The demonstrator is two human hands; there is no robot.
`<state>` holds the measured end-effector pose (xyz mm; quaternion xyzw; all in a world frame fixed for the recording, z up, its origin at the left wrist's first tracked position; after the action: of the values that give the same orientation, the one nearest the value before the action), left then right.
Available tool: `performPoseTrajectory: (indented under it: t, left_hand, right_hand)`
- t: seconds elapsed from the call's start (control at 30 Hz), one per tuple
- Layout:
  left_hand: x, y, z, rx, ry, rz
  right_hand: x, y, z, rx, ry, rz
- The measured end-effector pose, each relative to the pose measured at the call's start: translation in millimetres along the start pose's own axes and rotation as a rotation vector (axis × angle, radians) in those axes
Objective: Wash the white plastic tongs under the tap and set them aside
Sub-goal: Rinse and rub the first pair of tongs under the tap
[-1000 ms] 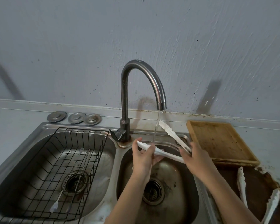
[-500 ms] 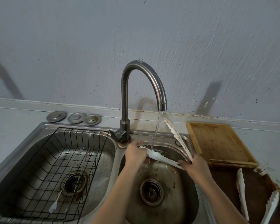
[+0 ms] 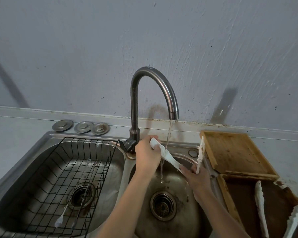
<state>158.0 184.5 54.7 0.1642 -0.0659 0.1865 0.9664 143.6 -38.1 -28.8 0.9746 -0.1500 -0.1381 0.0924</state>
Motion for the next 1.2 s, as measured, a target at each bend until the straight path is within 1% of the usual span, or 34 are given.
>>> performPoseTrajectory:
  t: [0.1,0.13,0.2,0.3,0.43,0.5,0.53,0.63,0.67,0.73,0.8,0.87,0.93,1.0,1.1,1.2]
  left_hand:
    - [-15.8,2.7,-12.4,-0.143,0.089,0.181]
    - [-22.3,-1.1,-17.2,-0.183,0.121,0.211]
    - [-32.1,-16.7,-26.4,-0.228,0.164,0.196]
    - [-44.1,-48.4,-40.8,-0.327,0.259,0.064]
    - [-41.4,-54.5,-54.5,-0.324,0.293,0.022]
    - [-34.1,-52.3,-59.7,-0.375,0.328,0.014]
    - [-30.5,-48.0,-60.8,-0.405,0.341,0.035]
    - [-20.2,-20.2,-62.8,-0.404,0.300,0.193]
    - [-17.7,-12.7,-64.8,-0.442,0.291,0.229]
    - [-15.1,-7.5,-69.4,-0.518,0.299,0.227]
    - [-18.6,-9.2,-73.7,-0.490,0.324,0.171]
    - [-26.4,-14.6,-80.5,-0.380,0.367,0.085]
    - [-32.3,-21.3,-86.1,-0.233,0.413,-0.045]
    - [-36.6,-28.6,-87.8,-0.139,0.440,-0.188]
    - [-42.0,-40.6,-78.7,-0.156,0.462,-0.360]
    - [-41.9,-47.7,-66.9,-0.145,0.432,-0.567]
  right_hand:
    - [-3.9,-9.7,-11.9,-0.033,0.062,0.053]
    - [-5.2,-13.4,-13.3,-0.036,0.075,0.057]
    - [-6.7,-18.0,-14.1,-0.022,0.095,0.057]
    - [-7.3,-19.0,-14.7,-0.026,0.117,0.044]
    - [-7.5,-15.3,-14.4,-0.096,0.144,0.067]
    - [-6.5,-10.9,-15.4,-0.152,0.166,0.091]
    - [-5.0,-9.0,-15.4,-0.168,0.176,0.091]
    - [-1.4,0.0,-13.5,-0.207,0.182,0.098]
    - [-0.6,4.3,-11.9,-0.224,0.177,0.103]
    - [2.0,13.5,-6.4,-0.249,0.134,0.086]
    - [6.5,21.9,-1.2,-0.284,0.090,0.041]
    - [10.5,31.1,1.4,-0.347,0.051,0.006]
    - [12.8,38.6,2.2,-0.399,0.028,-0.022]
    - [13.5,43.0,2.3,-0.430,0.025,-0.041]
    - [12.9,45.1,2.3,-0.458,0.027,-0.054]
    - [12.0,43.6,5.7,-0.452,-0.004,-0.073]
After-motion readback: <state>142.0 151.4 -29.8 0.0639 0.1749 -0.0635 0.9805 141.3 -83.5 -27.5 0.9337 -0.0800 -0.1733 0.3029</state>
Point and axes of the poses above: each hand's wrist, its own x-axis towards the middle knuckle, its own y-axis out of the back of the hand, z = x × y, the point moved 9 cm from there along x, towards the middle knuckle, and after that the axes turned 6 degrees about -y, right-handed, at the moved point
